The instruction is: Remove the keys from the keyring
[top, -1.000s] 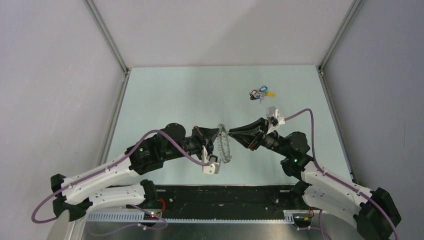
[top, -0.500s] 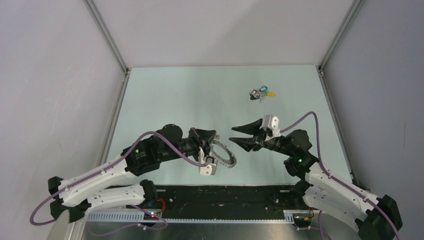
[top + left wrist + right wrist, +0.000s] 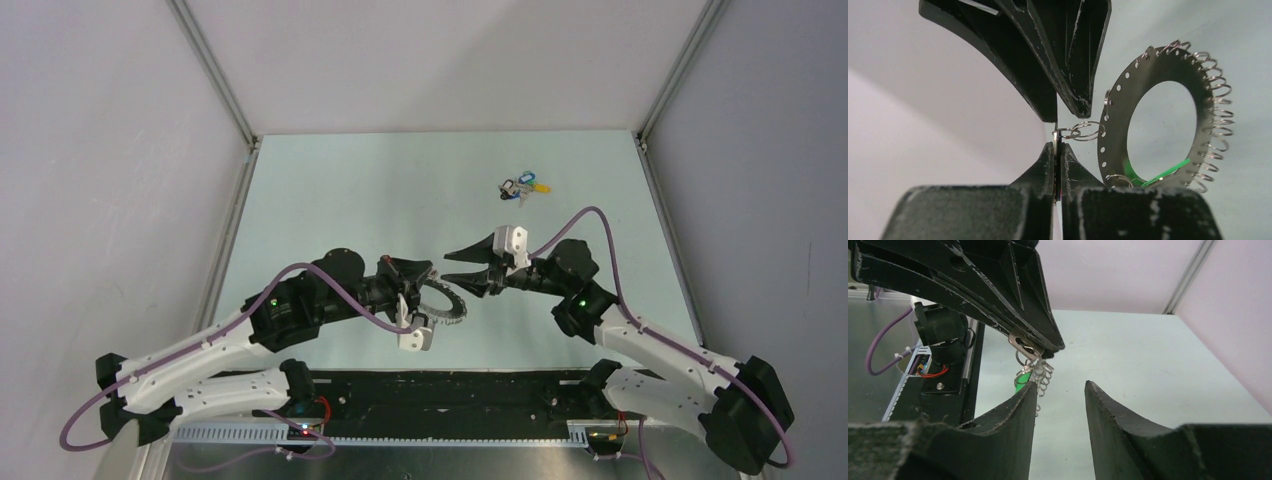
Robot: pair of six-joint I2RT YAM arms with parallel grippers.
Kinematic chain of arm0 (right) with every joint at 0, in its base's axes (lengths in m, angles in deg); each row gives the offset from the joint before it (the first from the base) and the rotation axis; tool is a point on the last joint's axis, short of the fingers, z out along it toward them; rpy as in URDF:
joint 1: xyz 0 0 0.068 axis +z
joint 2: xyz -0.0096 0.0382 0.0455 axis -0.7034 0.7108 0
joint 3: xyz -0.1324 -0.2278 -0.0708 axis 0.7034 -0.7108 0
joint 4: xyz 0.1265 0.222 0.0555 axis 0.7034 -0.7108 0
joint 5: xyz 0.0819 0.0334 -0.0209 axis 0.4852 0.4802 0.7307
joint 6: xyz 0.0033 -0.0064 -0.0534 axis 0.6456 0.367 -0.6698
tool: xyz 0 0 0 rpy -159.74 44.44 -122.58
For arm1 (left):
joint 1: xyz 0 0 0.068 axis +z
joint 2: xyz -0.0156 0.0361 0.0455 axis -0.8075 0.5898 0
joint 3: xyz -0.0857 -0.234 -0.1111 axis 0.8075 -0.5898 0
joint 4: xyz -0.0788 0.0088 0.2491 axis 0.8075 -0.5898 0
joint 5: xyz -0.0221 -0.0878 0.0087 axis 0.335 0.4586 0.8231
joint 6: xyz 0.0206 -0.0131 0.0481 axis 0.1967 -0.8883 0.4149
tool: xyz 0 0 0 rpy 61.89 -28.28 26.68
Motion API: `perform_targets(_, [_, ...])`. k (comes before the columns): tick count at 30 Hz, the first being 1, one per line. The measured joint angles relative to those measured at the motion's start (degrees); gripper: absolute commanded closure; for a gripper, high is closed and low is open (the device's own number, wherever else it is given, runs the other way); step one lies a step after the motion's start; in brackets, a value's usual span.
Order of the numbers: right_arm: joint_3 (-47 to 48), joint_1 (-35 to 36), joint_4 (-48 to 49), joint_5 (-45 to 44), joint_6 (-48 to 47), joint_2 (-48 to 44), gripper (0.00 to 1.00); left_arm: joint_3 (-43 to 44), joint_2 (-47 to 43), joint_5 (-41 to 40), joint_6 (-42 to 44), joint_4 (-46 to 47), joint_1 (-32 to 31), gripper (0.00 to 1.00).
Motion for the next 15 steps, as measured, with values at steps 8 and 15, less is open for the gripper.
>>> perform_targets(8, [1.6, 2.1, -0.2, 2.4, -0.6, 2.1, 0.56, 0.0, -0.4, 0.2, 0.0, -0.1, 0.0, 1.0])
perform_targets(15, [1.9, 2.3, 0.9, 5.8, 0.4, 3.1, 0.58, 0.0, -0.7, 0.9, 0.0, -0.4, 0.0, 1.0])
